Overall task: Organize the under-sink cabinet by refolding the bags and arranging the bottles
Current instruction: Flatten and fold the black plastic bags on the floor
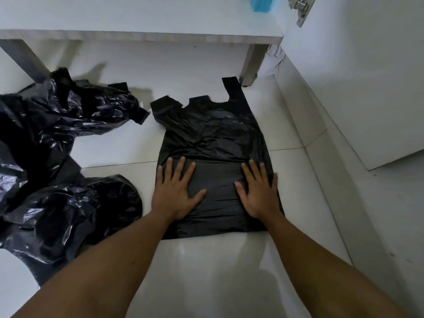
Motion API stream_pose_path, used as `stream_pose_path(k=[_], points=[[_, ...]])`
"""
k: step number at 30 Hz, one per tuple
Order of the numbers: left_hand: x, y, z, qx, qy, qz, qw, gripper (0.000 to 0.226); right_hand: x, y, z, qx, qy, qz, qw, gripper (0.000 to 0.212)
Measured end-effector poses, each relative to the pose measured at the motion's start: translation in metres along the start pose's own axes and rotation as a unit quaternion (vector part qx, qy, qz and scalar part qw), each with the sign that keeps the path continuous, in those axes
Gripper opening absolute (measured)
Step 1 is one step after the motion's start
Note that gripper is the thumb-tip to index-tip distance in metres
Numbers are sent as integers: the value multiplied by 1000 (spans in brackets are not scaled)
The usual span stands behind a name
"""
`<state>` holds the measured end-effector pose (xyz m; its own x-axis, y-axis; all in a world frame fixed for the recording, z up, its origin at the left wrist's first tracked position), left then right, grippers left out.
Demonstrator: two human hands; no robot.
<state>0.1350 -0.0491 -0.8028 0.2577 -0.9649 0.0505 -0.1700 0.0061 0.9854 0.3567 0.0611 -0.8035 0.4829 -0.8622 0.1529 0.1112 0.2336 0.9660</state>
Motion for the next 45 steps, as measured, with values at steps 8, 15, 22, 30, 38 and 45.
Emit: stream_pose_path(k=[8, 15, 22, 30, 38, 45], points=[[-12, 13, 0, 6, 16, -13, 1000, 98, -30, 40, -27, -52, -66, -59, 995, 62], [-35, 22, 3, -14, 7, -47, 999, 92, -84, 24, 95, 9, 162, -29, 986, 40], [-31, 7, 9, 11, 42, -5, 999, 104, -123, 35, 49, -4, 21, -53, 998, 48], [-31, 6, 8, 13, 40, 7, 999, 114, -147, 10, 134, 42, 321, 9, 946, 43], [-35, 6, 11, 12, 46, 8, 999, 124, -268, 28, 92, 12, 223, 21, 975, 59], [-36, 9, 11, 29, 52, -3, 998, 123, -261, 93, 73, -131, 126, -143, 973, 45]])
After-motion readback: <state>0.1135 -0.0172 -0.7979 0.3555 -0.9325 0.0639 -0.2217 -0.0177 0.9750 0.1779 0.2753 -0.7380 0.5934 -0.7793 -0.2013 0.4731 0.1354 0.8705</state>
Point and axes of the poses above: each hand's wrist, its own x-axis away from the middle knuckle, its own y-axis out of the back of the hand, z = x × y, the point moved 8 cm from there along -x, towards the middle knuckle, and after that the axes turned 2 degrees about -x, right-handed, at the moved point
